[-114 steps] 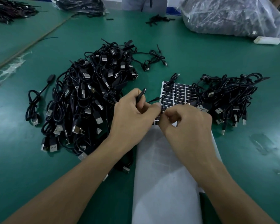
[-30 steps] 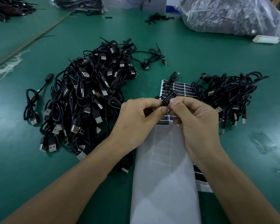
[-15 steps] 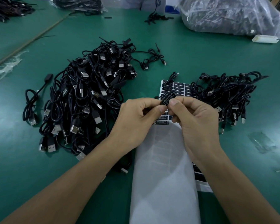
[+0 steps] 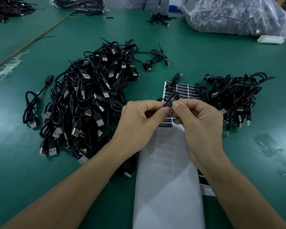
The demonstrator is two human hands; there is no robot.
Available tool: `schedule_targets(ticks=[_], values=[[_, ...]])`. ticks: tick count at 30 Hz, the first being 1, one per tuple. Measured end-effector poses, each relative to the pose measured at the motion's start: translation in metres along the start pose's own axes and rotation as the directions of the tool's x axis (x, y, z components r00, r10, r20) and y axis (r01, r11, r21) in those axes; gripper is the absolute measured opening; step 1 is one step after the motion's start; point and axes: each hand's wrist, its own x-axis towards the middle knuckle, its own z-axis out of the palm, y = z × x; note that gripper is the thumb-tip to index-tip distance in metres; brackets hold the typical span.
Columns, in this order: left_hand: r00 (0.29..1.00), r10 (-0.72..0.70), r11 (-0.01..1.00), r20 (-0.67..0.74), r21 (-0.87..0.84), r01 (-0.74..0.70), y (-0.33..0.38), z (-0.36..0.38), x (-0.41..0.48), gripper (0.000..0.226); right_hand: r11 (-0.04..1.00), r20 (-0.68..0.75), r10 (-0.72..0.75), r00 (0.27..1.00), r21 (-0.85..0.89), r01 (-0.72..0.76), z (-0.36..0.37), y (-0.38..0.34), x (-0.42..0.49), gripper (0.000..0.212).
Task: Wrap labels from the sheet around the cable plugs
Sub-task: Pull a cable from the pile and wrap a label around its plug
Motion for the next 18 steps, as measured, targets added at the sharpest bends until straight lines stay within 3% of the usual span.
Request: schedule_targets(ticks=[11, 18], values=[[1.0, -0.016, 0.999, 0.002, -0.041, 0.016, -0.0011, 0.0005, 0.0003, 0.011, 1.0, -0.012, -0.008, 1.0, 0.003, 0.008, -0.0003, 0.0008, 0.0003, 0.016], [0.999, -0.034, 0.996, -0.032, -0.082, 0.031, 0.0013, 0.0002, 0.0016, 0.024, 0.996, 0.004, -0.076, 0.997, -0.039, 0.076, 0.0008, -0.0007, -0.001, 0.014]])
